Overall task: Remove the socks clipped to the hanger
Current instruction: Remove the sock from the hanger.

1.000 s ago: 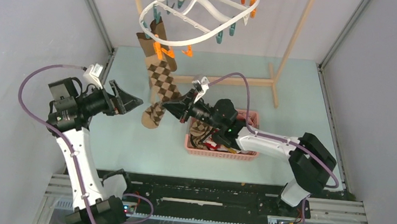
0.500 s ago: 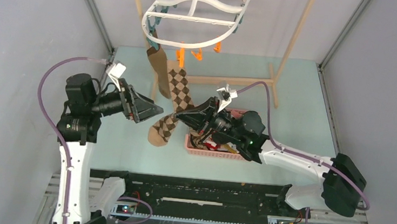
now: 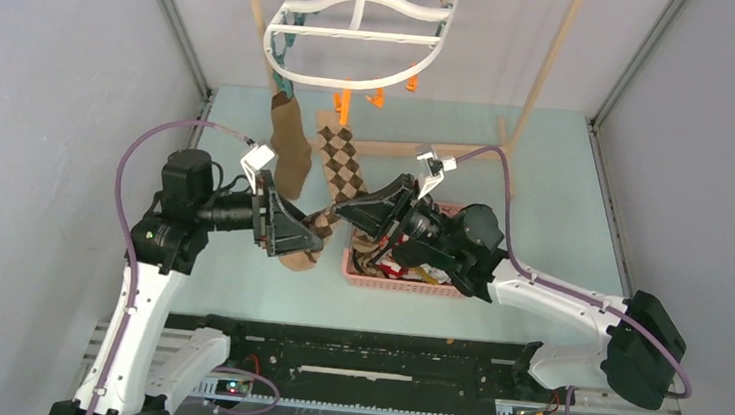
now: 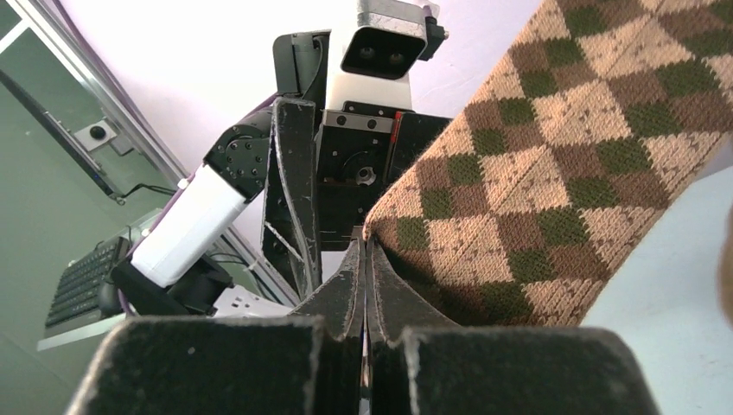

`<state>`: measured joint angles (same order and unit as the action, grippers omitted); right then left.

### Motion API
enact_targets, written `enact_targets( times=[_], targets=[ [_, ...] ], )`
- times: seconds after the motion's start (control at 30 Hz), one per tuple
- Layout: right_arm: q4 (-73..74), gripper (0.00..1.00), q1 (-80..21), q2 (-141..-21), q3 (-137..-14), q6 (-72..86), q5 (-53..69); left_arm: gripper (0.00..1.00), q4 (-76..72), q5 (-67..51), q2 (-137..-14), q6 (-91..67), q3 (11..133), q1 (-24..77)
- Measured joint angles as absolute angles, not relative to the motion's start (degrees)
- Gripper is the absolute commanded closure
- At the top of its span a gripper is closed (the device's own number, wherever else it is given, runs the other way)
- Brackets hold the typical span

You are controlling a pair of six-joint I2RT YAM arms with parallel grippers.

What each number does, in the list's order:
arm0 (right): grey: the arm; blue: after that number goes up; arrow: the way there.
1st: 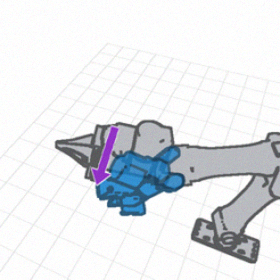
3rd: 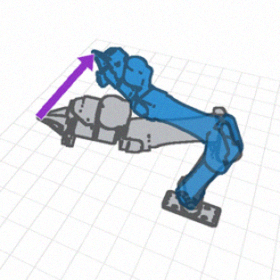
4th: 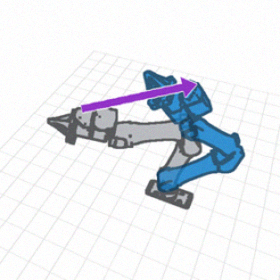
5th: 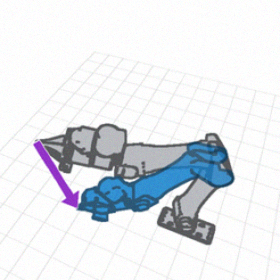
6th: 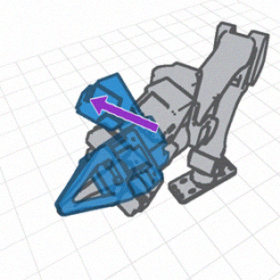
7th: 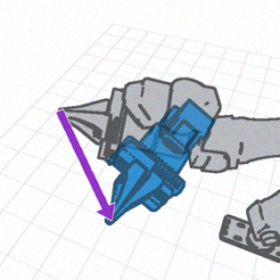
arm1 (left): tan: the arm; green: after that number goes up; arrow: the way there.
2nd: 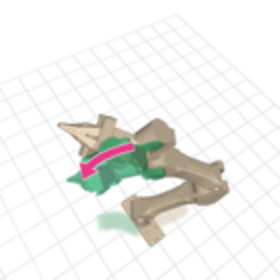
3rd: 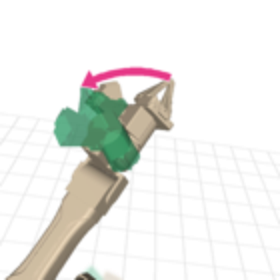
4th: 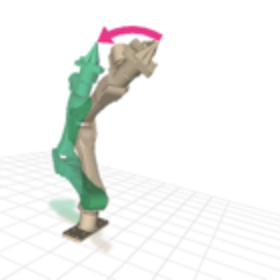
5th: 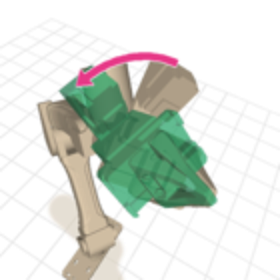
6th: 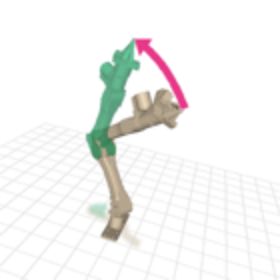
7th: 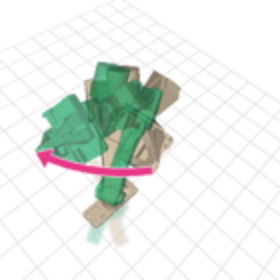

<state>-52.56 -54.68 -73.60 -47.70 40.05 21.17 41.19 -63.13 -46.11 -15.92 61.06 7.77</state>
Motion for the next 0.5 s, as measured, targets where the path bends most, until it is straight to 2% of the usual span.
enact_targets(
  times=[0.13,0.23,0.3,0.33,0.4,0.47,0.5],
  targets=[
    [-52.8,1.0,-54.87,-74.52,-47.72,42.17,21.63,0.03,41.21,-62.57,-46.37,-15.44,60.71,10.13],
    [-52.8,1.0,-55.16,-75.24,-47.88,43.38,21.8,0.16,41.19,-61.65,-46.74,-15.18,60.69,11.81],
    [-52.93,1.0,-55.4,-75.79,-48.25,44.18,22.02,0.32,41.17,-61.3,-47.0,-14.94,60.69,12.38],
    [-52.99,1.0,-55.48,-75.99,-48.4,44.53,22.13,0.43,41.17,-61.1,-47.11,-14.9,60.69,12.49],
    [-53.06,0.89,-55.53,-76.07,-48.47,45.32,22.17,0.66,41.17,-60.31,-47.22,-14.74,60.66,12.6],
    [-53.04,0.8,-55.48,-76.09,-48.47,45.93,22.15,0.8,41.1,-59.42,-47.16,-14.31,60.58,12.67],
    [-52.97,0.72,-55.42,-76.07,-48.47,46.15,22.09,0.87,41.08,-58.78,-47.07,-14.26,60.53,12.71]
  ],
)
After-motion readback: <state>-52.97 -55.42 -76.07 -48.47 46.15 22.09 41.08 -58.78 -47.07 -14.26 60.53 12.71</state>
